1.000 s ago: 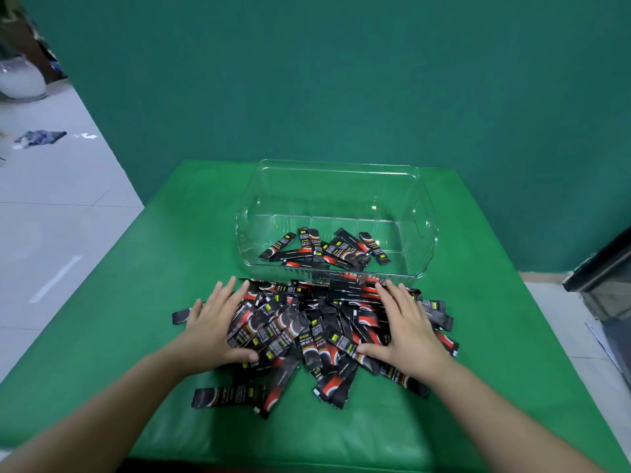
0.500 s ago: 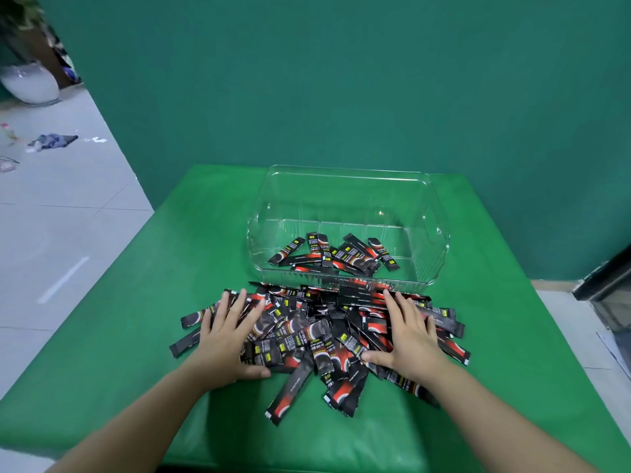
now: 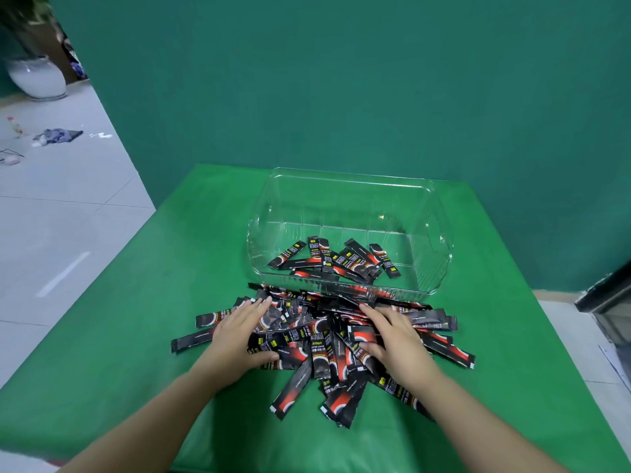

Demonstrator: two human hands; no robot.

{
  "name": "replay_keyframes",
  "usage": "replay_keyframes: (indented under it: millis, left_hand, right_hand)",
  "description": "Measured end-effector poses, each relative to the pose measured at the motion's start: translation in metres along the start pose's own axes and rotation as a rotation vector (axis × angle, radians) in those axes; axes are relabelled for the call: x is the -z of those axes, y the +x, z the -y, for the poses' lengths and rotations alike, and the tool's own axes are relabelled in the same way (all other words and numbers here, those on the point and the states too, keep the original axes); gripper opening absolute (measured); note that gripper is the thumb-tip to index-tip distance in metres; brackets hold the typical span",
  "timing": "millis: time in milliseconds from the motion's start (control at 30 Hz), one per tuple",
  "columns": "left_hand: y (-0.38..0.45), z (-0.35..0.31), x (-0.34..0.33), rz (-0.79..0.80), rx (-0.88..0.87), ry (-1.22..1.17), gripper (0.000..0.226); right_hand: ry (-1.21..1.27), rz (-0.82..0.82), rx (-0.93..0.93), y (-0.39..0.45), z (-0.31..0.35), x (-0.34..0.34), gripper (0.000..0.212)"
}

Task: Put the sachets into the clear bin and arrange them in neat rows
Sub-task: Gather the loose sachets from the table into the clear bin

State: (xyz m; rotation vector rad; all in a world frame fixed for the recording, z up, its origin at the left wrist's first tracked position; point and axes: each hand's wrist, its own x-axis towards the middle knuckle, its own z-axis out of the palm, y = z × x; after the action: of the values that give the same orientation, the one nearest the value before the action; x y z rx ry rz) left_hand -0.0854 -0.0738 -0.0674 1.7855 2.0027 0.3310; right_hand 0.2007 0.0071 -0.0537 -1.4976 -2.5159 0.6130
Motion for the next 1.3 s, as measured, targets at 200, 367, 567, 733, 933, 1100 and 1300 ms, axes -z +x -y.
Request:
replay_keyframes:
  millis: [200,367,567,733,933,1100,1300]
  left_hand:
    - [0.002,-0.017,0.011,-0.092,-0.006,-0.107,0.078]
    - [0.011,-0.032,0.021,-0.126,-0.041,-0.116,0.055]
    - [0.025,-0.048,0.033,-0.168,-0.173,-0.129,0.057]
    - [0.038,-0.072,0.055,-0.216,-0.271,-0.175,0.061]
    - [0.075,-0.105,0.086,-0.335,-0.303,-0.221,0.062]
    - [0.115,-0.125,0.088,-0.425,-0.284,-0.249,0.061]
    - [0.137,-0.126,0.065,-0.284,-0.168,-0.237,0.066]
  right_hand:
    - [0.032,-0.071,0.031,0.004,-0.002,0.004,0.056]
    - [0.033,-0.119,-0.002,0.01,-0.001,0.011,0.048]
    - [0.072,-0.17,0.016,0.008,-0.004,0.027,0.043]
    - [0.167,-0.235,0.051,0.012,-0.002,0.042,0.038]
    - [0.278,-0.364,0.076,0.025,0.008,0.067,0.036]
    - [0.41,-0.455,0.015,0.046,0.016,0.079,0.034]
    - [0.411,-0.424,-0.078,0.074,0.017,0.081,0.041]
